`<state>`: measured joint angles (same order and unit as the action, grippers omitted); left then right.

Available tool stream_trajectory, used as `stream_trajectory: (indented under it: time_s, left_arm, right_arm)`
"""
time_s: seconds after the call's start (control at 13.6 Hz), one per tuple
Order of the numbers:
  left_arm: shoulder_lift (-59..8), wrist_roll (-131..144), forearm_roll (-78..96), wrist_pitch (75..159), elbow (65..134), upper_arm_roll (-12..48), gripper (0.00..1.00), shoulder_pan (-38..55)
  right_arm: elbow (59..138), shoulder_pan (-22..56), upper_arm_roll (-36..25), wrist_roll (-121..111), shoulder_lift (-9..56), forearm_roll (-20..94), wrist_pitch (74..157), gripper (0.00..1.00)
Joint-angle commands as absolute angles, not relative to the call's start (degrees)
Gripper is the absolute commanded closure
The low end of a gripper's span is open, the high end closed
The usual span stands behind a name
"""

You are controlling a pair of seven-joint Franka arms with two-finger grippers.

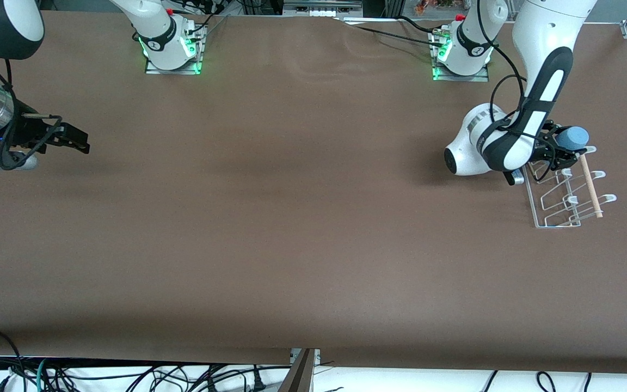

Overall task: Transfer cup to left arm and place on rack
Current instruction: 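Open the left gripper to release the cup on the rack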

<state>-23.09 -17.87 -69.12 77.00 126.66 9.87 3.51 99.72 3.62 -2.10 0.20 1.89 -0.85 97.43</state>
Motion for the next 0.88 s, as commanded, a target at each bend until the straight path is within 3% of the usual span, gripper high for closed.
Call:
stream_trajectory:
  time_s: [0.0, 0.07, 0.15, 0.66, 0.81]
  left_arm:
    - [-21.1, -16.1, -71.7, 80.0, 129.7, 10.4, 0.80, 1.4]
    - [-21.2, -15.1, -71.7, 79.7, 129.7, 10.5, 0.35, 1.4]
    - [-21.2, -15.1, -71.7, 79.5, 129.8, 10.5, 0.00, 1.8]
    - [-19.1, -14.9, -70.4, 79.5, 128.9, 11.0, 0.00, 2.1]
    - [-16.3, -15.1, -64.5, 80.4, 125.8, 11.5, 0.00, 2.2]
  right_arm:
    - [98.9, 3.8, -1.6, 0.1, 1.2, -1.8, 95.8, 0.01]
    - [98.7, 3.8, -1.6, 0.1, 1.3, -1.8, 95.4, 0.01]
    - [97.9, 3.8, -1.6, -0.1, 1.5, -1.8, 95.0, 0.01]
    - [95.7, 3.7, -1.8, -0.7, 2.1, -1.8, 93.2, 0.01]
    - [95.6, 3.7, -1.9, 0.2, 2.1, -1.8, 92.7, 0.01]
